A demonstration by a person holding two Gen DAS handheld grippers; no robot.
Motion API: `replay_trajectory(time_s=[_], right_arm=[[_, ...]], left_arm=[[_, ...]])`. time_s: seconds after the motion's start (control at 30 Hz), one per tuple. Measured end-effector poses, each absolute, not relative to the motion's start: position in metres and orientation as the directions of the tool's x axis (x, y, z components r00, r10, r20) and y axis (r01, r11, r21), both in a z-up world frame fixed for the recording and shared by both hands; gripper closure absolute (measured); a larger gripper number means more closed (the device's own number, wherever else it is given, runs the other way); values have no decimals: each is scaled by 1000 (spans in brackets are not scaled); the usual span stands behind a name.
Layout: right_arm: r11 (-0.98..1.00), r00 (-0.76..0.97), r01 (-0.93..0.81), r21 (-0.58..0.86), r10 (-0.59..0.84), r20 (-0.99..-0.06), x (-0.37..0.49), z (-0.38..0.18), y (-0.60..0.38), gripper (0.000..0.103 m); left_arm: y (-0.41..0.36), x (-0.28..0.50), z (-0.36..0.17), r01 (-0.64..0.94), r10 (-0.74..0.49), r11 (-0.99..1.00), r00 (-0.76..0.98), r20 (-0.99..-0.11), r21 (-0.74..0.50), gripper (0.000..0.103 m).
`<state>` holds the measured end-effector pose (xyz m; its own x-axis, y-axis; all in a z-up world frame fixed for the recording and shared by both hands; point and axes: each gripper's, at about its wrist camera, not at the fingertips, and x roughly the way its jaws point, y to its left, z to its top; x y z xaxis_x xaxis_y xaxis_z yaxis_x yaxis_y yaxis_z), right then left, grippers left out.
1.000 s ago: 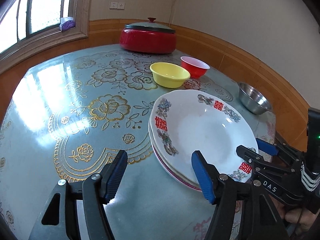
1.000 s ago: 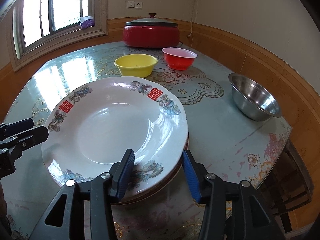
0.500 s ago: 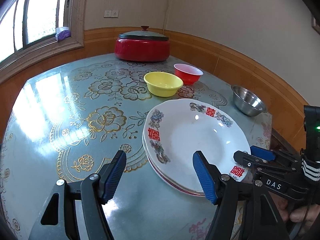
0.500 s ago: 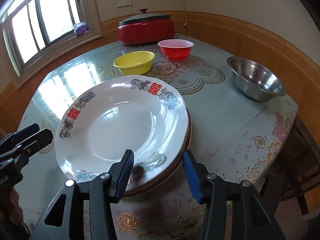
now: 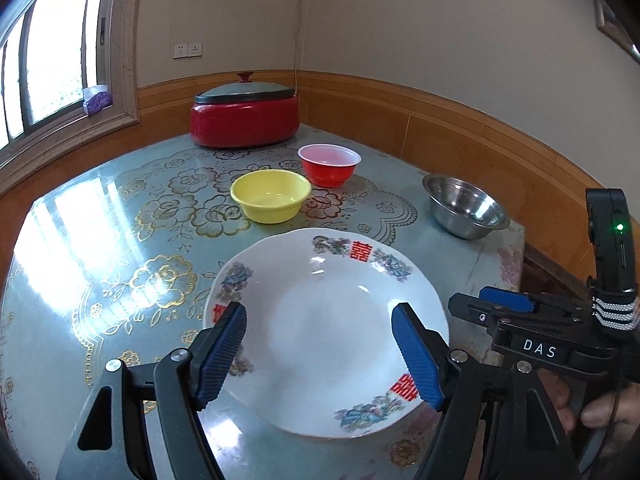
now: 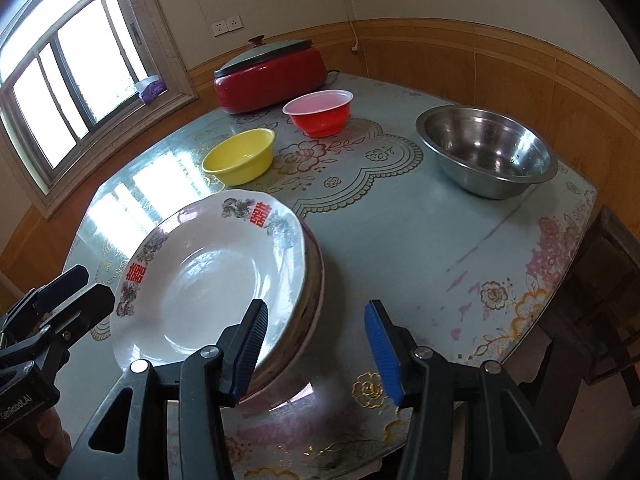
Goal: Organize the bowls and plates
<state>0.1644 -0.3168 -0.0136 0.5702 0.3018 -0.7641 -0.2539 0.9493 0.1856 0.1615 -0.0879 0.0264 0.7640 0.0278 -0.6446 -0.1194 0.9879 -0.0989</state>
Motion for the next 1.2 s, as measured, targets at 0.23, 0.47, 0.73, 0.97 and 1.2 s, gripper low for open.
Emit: replay_trajectory(time_s=[0.23, 0.47, 0.73, 0.97, 1.2], right_arm=[[954, 616, -226, 196, 296, -731, 189, 5, -373, 51], [963, 675, -147, 224, 263, -689, 225, 27, -450, 51], [949, 676, -33, 314, 253, -692, 292, 32, -538, 51], [927, 581, -66, 369, 336, -741, 362, 4, -561, 51], [912, 477, -160, 377, 406, -780, 407, -25, -545, 64]], left_arm=[[-135, 205, 26, -77, -1, 993, 746, -666, -87, 27], [-175, 259, 26, -38, -41, 994, 731, -681, -100, 28], [-195, 324, 17, -51, -131, 973, 680, -722, -224, 35], [-202, 380, -5, -132, -179, 938, 610, -772, -322, 49], [-209, 421, -22, -194, -178, 915, 591, -787, -353, 54]])
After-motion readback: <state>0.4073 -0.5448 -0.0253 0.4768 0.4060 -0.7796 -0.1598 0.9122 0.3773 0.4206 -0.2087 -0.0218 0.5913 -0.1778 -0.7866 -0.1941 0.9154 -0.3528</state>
